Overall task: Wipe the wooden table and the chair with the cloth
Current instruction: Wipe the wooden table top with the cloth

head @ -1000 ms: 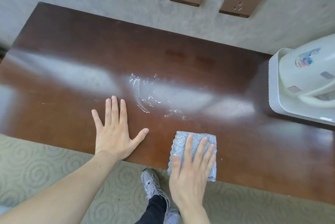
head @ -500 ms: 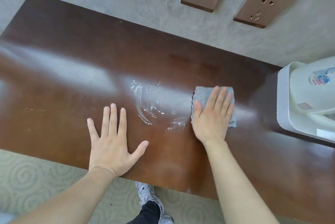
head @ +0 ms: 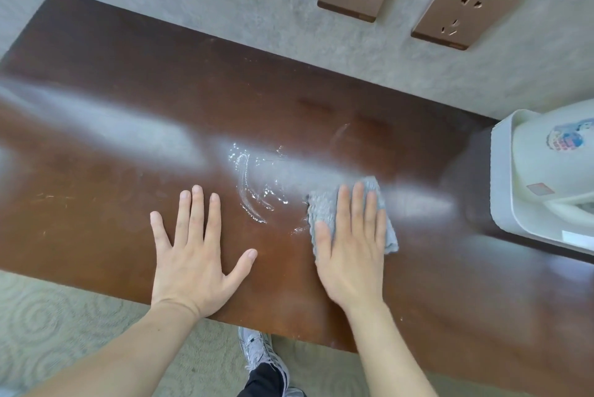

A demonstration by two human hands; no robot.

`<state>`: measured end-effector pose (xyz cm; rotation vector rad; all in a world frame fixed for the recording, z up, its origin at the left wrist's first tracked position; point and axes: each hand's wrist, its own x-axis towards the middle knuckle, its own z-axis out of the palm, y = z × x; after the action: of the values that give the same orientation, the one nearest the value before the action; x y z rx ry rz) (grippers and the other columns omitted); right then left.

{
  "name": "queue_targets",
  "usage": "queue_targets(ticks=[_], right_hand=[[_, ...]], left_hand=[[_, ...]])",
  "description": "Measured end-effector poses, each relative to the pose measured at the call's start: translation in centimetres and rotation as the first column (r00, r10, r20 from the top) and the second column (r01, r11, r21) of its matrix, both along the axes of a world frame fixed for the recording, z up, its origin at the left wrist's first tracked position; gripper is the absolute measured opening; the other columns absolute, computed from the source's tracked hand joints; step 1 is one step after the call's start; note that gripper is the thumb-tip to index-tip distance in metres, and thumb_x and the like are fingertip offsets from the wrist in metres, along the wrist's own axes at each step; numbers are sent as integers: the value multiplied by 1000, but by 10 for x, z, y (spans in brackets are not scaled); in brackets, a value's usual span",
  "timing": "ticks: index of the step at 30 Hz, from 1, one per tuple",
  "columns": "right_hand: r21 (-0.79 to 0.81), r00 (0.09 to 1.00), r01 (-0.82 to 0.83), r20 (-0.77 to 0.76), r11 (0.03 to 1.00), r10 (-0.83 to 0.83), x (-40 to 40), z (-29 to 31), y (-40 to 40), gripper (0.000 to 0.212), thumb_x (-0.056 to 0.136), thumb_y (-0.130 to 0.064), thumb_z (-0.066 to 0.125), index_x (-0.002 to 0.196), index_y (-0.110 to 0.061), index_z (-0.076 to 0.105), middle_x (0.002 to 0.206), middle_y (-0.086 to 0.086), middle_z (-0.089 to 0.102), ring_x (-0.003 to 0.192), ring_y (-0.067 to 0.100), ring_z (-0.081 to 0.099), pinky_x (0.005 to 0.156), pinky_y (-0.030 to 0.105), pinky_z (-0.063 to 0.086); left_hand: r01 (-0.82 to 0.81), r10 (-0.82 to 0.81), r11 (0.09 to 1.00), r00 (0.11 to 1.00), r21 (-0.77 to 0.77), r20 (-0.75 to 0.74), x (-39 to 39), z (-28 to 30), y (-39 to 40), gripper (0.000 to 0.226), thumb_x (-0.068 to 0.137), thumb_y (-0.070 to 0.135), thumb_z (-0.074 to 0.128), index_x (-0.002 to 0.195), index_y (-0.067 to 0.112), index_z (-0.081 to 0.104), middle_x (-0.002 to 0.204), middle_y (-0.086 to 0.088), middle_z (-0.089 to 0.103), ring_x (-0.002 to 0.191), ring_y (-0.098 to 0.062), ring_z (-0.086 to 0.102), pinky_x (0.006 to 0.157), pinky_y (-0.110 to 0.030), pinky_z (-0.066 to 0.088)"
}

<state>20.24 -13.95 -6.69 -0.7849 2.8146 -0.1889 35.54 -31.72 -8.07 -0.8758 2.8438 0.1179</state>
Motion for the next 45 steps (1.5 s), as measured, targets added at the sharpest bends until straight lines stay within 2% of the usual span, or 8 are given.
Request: queue_targets(ticks=[6,13,20,25,29,32,37,45], right_hand=[[32,997,65,49,997,-67,81,-5,38,69,103,-48,18,157,-5,15,166,13,15,153,32,13,120,51,16],[58,972,235,13,970,-236,-58,-3,-18,73,101,-49,14,158,-7,-1,167,13,-1,154,31,-5,124,50,-1],[37,983,179,21,983,-180,-150,-10,-98,67,104,-45,17,159,-14,-4,168,6,-9,153,28,-13,123,49,-8],[8,993,-114,43,993,113,-116,-8,-124,65,103,-46,17,159,-19,-2,168,2,-10,153,25,-15,123,47,-10],[-2,958,-286,22,958,286,-54,-1,-82,66,102,-48,18,160,-21,2,168,1,-6,154,23,-13,124,47,-6],[-10,965,-258,57,966,258,7,0,-18,65,102,-47,19,160,-20,8,168,3,-1,154,24,-7,124,49,4],[40,987,-132,93,990,128,99,-3,50,64,103,-49,20,155,-14,28,165,9,20,150,35,23,116,56,23],[-3,991,-131,25,991,131,-11,-5,-75,68,102,-52,27,159,-17,13,167,8,7,154,30,1,124,50,3]], left_hand=[[2,-2,1000,1000,2,-13,-1,1,0,99,92,73,19,155,-2,29,166,-22,17,154,-36,14,116,-72,13],[5,-6,1000,999,-17,-43,-1,-1,1,98,88,70,31,155,-2,30,166,-23,17,154,-37,14,115,-72,13],[11,-12,999,1000,-33,-19,0,-1,0,98,90,71,30,156,-1,26,166,-23,15,155,-37,11,115,-72,13],[4,-4,1000,1000,-28,-5,-1,0,0,97,91,71,27,157,0,27,166,-21,15,155,-35,11,116,-71,14],[-3,3,1000,1000,-23,-4,0,1,1,96,91,70,26,158,1,25,167,-20,13,155,-34,9,117,-70,13],[-6,6,1000,1000,-22,-15,-1,1,1,95,91,69,27,157,1,26,167,-21,14,155,-35,11,116,-70,13],[-12,11,1000,1000,-27,-16,-1,1,2,94,92,68,27,157,1,26,166,-21,15,155,-36,12,116,-71,13],[-5,5,999,1000,-36,-24,-1,1,2,94,91,67,30,157,0,27,166,-21,15,155,-35,12,116,-71,14]])
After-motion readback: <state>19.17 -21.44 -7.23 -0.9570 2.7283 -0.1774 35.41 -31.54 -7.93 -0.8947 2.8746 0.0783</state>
